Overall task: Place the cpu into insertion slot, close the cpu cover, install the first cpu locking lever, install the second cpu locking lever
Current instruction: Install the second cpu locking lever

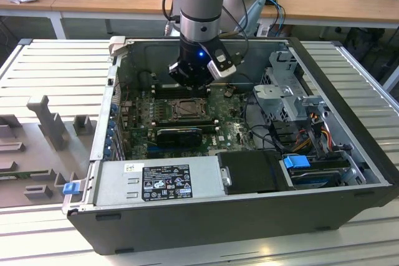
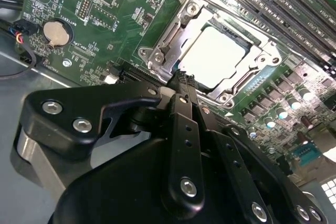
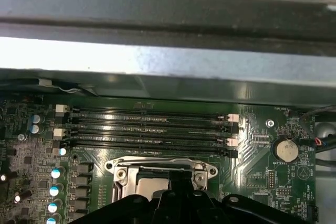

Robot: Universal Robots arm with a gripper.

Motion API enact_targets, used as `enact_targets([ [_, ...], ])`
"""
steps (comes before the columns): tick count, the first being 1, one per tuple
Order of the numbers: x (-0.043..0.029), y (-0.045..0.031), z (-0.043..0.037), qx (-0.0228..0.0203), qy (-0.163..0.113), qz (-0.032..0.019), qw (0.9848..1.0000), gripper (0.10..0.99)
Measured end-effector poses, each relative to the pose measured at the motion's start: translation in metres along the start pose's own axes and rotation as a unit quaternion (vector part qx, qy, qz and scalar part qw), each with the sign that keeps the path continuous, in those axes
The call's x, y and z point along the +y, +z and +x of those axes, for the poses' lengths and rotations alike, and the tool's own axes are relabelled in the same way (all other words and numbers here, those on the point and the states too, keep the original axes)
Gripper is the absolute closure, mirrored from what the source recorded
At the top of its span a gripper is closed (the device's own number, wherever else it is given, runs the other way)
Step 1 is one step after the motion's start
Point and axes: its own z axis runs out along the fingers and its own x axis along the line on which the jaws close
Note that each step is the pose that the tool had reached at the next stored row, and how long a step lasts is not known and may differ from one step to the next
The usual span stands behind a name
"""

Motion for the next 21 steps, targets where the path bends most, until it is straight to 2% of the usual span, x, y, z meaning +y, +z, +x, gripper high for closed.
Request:
enact_targets([
  [21,-0.0173,-0.0032,0.0008,0.0001,0.000,0.0001,1.0000,0.980],
])
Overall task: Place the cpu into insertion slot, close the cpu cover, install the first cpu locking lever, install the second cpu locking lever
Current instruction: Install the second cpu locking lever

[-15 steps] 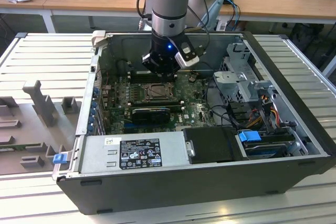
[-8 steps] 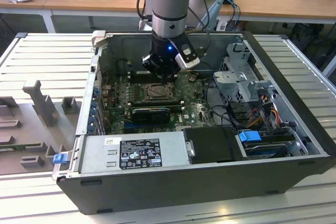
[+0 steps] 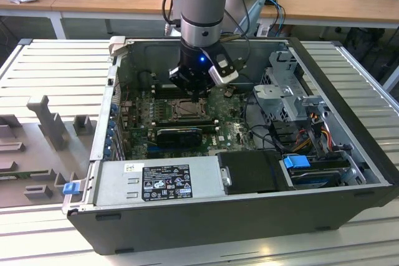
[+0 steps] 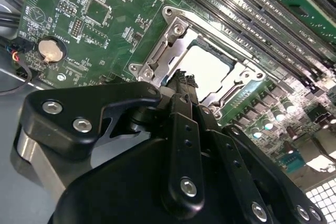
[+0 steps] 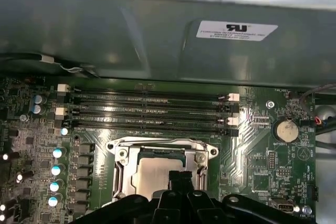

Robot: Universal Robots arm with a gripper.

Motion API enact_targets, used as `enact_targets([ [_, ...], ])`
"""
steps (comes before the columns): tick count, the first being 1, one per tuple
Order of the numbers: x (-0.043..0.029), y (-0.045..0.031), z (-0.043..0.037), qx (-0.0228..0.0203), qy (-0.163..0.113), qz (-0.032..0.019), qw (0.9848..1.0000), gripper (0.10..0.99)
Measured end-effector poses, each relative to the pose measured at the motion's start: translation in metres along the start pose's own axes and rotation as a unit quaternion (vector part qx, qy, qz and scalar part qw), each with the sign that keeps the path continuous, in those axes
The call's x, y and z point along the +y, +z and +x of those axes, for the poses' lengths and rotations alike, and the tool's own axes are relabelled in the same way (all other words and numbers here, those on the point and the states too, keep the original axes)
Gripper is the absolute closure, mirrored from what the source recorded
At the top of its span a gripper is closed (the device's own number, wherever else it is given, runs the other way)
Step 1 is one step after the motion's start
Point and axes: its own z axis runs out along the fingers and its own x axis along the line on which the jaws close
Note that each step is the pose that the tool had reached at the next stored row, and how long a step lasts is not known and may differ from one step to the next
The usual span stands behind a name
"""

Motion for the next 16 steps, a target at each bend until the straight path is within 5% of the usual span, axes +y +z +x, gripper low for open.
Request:
enact_targets([
  [7,0.0003,-0.0190,-0.0003,-0.0001,0.000,-0.0002,1.0000,0.980],
  [11,-0.0029,-0.0195,-0.0001,-0.0001,0.000,-0.0001,1.0000,0.980],
  [16,-0.0149,-0.0204,0.0006,-0.0001,0.000,-0.0001,1.0000,0.980],
])
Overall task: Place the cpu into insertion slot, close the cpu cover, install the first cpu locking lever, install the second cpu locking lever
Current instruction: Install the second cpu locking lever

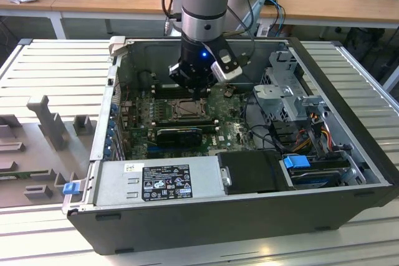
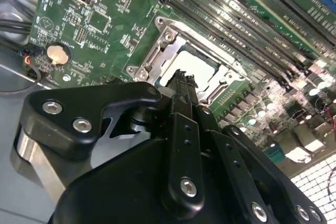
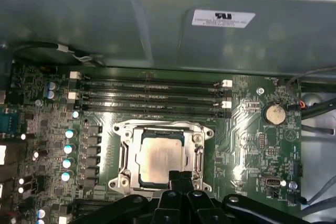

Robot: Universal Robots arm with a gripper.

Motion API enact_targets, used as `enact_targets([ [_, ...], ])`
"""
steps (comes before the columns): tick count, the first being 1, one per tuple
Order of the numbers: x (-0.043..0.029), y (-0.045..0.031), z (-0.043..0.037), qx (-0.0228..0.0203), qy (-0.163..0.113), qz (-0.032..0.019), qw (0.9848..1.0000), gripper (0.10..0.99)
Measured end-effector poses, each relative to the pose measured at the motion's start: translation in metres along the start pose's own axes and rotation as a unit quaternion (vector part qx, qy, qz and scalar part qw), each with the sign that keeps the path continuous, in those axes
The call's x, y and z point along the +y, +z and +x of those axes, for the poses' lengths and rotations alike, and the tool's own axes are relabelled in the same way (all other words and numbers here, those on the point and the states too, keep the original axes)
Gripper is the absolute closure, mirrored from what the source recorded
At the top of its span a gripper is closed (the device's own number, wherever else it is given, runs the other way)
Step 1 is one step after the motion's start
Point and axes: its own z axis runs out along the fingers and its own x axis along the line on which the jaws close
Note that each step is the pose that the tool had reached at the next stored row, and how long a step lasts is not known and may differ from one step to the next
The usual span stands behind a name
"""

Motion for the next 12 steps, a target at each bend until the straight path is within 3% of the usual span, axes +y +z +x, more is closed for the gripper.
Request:
enact_targets([
  [2,-0.0052,-0.0003,0.0003,0.0001,0.000,0.0000,1.0000,0.980],
  [7,-0.0257,0.0014,0.0015,0.0091,0.001,-0.0034,1.0000,0.980],
  [8,-0.0268,0.0015,0.0020,0.0091,0.001,-0.0060,0.9999,0.980],
  [10,-0.0294,0.0019,0.0035,0.0085,0.001,-0.0177,0.9998,0.980],
  [12,-0.0334,0.0023,0.0055,0.0082,0.001,-0.0242,0.9997,0.980],
])
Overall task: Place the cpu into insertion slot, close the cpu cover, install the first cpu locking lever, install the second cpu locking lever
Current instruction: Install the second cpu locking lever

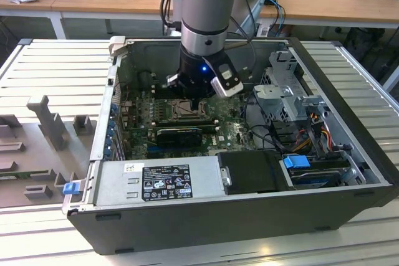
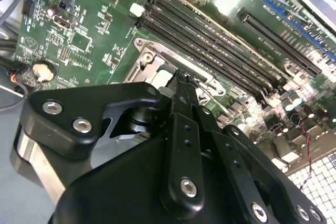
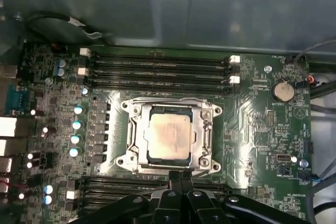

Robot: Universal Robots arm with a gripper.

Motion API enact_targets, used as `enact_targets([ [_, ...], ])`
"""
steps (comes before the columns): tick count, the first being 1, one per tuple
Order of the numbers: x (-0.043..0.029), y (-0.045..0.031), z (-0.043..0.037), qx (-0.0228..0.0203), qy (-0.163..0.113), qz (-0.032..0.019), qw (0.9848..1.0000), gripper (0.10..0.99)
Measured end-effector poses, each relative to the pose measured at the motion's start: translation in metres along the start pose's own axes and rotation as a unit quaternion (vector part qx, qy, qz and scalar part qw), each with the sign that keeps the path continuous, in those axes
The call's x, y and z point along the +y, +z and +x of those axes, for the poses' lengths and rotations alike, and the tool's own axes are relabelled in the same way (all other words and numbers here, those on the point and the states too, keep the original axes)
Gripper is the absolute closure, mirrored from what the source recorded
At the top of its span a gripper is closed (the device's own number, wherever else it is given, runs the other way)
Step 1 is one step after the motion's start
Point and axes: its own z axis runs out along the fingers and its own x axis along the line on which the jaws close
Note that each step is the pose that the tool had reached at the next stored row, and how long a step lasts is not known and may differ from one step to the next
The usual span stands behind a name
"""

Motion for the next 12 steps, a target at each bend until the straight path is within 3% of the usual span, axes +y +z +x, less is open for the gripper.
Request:
enact_targets([
  [4,-0.0067,-0.0005,0.0021,-0.0001,0.000,-0.0014,1.0000,0.980],
  [12,-0.0107,0.0029,0.0101,0.0000,0.000,-0.0023,1.0000,0.980],
])
